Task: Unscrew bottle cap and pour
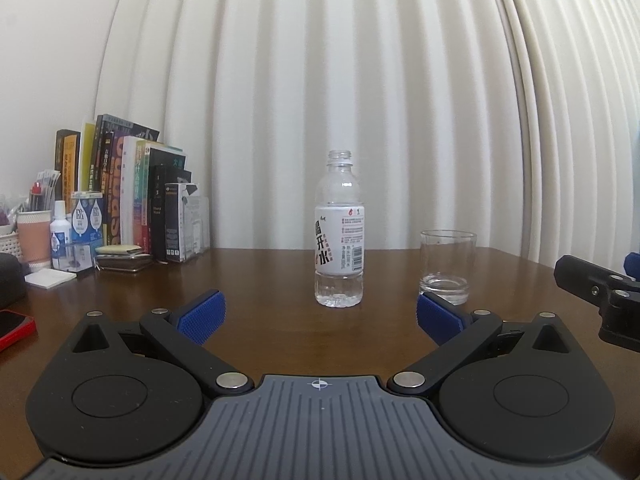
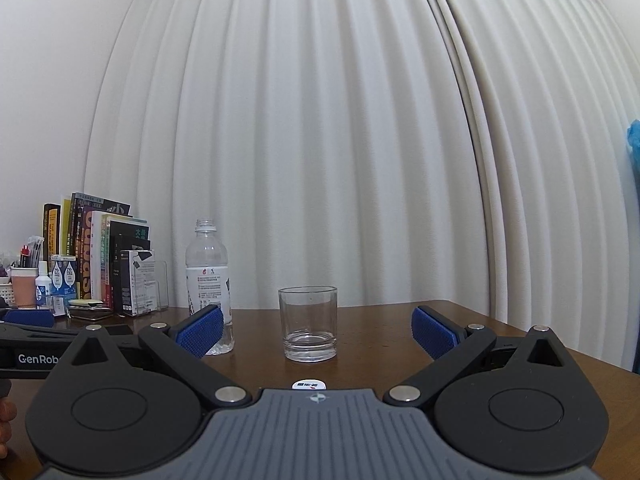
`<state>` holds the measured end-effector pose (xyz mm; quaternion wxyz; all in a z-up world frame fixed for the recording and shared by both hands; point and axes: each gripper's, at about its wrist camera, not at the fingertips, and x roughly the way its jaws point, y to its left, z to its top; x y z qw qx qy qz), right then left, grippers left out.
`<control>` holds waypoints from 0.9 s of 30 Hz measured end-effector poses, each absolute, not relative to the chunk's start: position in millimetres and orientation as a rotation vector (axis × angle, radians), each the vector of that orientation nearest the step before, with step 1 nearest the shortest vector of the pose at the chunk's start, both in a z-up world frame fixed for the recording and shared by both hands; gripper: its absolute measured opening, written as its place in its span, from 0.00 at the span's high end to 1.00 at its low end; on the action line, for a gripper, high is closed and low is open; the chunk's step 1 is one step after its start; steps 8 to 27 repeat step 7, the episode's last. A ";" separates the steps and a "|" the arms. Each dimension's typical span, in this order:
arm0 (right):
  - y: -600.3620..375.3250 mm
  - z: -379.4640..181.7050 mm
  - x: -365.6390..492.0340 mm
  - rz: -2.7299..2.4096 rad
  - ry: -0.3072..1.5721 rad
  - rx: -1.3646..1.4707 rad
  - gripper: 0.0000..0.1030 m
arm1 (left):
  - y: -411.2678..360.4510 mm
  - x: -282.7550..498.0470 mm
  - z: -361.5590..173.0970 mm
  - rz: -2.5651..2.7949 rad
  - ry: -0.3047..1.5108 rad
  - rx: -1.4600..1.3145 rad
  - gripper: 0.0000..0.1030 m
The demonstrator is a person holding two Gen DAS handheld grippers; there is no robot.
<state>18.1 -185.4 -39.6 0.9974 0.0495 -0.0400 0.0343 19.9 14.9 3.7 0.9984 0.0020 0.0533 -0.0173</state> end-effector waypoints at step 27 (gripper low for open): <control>-184.5 -39.2 19.6 0.072 -0.078 0.099 0.00 | 12.5 20.2 3.2 -0.048 0.109 0.021 0.00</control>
